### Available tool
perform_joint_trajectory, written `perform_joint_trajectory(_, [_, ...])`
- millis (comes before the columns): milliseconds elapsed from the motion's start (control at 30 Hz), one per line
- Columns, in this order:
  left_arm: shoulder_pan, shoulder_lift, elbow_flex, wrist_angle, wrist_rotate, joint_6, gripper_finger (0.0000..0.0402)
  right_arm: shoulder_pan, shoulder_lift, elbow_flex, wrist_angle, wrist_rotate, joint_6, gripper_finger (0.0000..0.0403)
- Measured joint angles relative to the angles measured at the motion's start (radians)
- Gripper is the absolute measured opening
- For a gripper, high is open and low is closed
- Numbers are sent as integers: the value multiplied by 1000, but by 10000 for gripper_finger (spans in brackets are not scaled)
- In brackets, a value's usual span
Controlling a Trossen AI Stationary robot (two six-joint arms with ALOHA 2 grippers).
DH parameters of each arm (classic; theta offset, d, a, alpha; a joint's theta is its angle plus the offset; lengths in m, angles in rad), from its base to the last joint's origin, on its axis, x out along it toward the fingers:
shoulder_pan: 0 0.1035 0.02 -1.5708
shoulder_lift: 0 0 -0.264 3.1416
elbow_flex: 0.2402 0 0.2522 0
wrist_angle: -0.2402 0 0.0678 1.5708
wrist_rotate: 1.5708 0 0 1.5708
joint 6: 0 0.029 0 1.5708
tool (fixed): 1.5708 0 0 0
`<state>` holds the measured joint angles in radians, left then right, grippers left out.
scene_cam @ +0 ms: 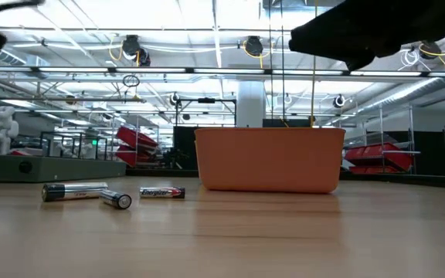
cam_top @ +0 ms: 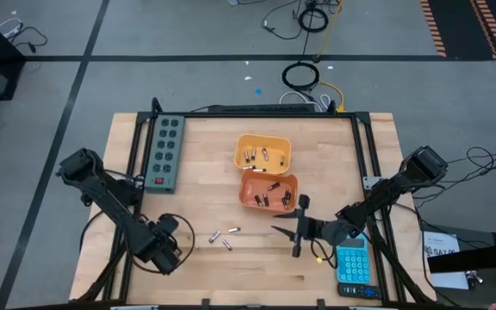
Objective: Sort batteries
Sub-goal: Put the silver battery into the yellow bin
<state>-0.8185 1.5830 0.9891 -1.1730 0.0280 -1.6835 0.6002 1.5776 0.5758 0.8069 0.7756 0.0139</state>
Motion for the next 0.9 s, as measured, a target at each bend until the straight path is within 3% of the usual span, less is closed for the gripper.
perform_joint_trajectory(200, [3,-8,-122,51,-5,-92,226,-1,0,0,27,-24,0,132])
perform_joint_trajectory(400, [35,-50,-218,227,-54,-91,226,3,0,0,29,-24,15,132])
perform_joint_trajectory(767, [97,-148,-345,304,-71,-72,226,4,0,0,21,-24,42,132])
perform_joint_trajectory(900, [107,-151,-353,312,-65,-19,201,5,0,0,5,-23,53,132])
